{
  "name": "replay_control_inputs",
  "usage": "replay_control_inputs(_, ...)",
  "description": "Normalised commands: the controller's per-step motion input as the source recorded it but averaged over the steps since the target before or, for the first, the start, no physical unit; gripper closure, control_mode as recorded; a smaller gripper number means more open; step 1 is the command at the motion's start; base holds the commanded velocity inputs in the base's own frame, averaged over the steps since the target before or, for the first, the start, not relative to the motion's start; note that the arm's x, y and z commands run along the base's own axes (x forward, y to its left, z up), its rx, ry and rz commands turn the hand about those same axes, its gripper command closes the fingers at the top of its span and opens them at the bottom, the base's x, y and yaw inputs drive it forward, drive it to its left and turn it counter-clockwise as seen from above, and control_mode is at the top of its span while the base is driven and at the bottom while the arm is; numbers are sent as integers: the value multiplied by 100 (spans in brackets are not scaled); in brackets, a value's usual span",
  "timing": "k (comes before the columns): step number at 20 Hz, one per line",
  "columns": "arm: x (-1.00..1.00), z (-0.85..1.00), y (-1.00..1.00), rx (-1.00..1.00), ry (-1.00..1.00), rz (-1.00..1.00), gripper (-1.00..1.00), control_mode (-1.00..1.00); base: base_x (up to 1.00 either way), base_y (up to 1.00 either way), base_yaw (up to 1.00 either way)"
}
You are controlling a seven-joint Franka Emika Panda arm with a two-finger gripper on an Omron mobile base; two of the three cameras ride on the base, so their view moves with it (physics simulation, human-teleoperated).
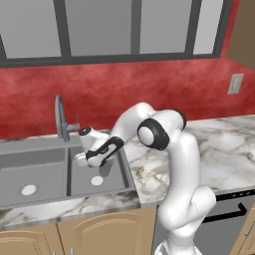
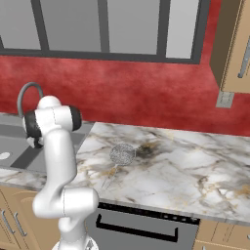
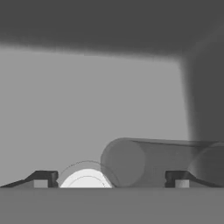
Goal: Place the strainer in the left basin and the glass cup in the right basin of the sink.
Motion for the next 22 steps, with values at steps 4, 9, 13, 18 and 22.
replay_control_inputs(4,0,33,-4,5,-7,-1,-100,-100,0,0,0)
replay_control_inputs(9,0,80,4,0,-11,0,-100,-100,0,0,0)
replay_control_inputs(13,0,75,19,0,-6,0,-100,-100,0,0,0)
replay_control_inputs(18,-4,69,5,0,-5,0,-100,-100,0,0,0)
replay_control_inputs(22,-25,64,-6,0,-5,0,-100,-100,0,0,0)
